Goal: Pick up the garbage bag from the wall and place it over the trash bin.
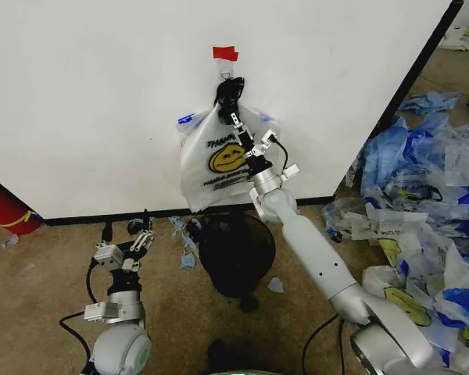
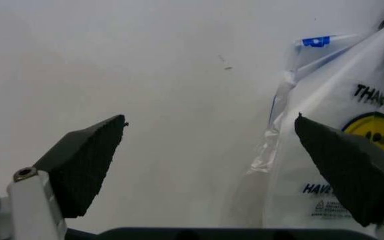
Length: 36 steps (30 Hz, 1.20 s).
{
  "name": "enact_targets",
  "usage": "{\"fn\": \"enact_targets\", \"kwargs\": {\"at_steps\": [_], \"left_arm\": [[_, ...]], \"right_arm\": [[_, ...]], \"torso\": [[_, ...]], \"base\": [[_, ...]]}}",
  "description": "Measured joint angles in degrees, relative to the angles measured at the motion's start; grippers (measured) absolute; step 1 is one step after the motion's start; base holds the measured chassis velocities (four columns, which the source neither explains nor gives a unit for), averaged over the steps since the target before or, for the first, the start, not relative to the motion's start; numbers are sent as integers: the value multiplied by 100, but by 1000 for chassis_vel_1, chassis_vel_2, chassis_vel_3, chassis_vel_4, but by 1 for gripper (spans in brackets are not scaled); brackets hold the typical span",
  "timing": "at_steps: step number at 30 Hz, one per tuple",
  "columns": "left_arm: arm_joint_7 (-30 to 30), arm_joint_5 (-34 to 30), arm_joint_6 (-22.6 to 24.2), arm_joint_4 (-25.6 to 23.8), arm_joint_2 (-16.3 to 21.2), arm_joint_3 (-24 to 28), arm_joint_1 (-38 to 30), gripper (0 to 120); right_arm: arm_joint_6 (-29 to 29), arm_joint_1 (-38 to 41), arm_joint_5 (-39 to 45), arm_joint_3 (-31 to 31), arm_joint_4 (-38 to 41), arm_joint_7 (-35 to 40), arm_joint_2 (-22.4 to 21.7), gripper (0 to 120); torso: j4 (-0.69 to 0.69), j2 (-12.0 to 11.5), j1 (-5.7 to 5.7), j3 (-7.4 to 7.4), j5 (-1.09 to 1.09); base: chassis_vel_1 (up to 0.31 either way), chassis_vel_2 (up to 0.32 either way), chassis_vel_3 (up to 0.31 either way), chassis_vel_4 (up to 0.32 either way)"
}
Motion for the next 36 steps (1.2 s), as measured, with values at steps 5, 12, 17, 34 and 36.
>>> {"fn": "enact_targets", "kwargs": {"at_steps": [5, 12, 17, 34, 36], "left_arm": [[3, 1, 0, -16, -1, 10, 21, 100], [3, 0, 1, -19, -13, 23, 46, 100], [4, 3, 1, -18, -15, 36, 43, 100], [5, -5, 10, -28, 2, 52, 44, 100], [5, 1, 10, -17, 1, 55, 41, 100]], "right_arm": [[-13, 4, 13, 24, -12, 15, 24, 50], [-13, -77, 0, 66, -18, 18, 38, 27], [-9, -128, -14, 95, -3, 41, 43, 11], [-17, -367, 10, 124, 179, 41, -22, 0], [-17, -458, 11, 126, 299, 50, -48, 0]], "torso": [[0, 0, 0, 0, 0], [0, 0, 0, 0, 0], [0, 0, 0, 0, 0], [0, 0, 0, 0, 0], [0, 0, 0, 0, 0]], "base": [[0, 0, 0, 0], [0, 0, 0, 0], [0, 0, 0, 0], [0, 0, 0, 0], [0, 0, 0, 0]]}}
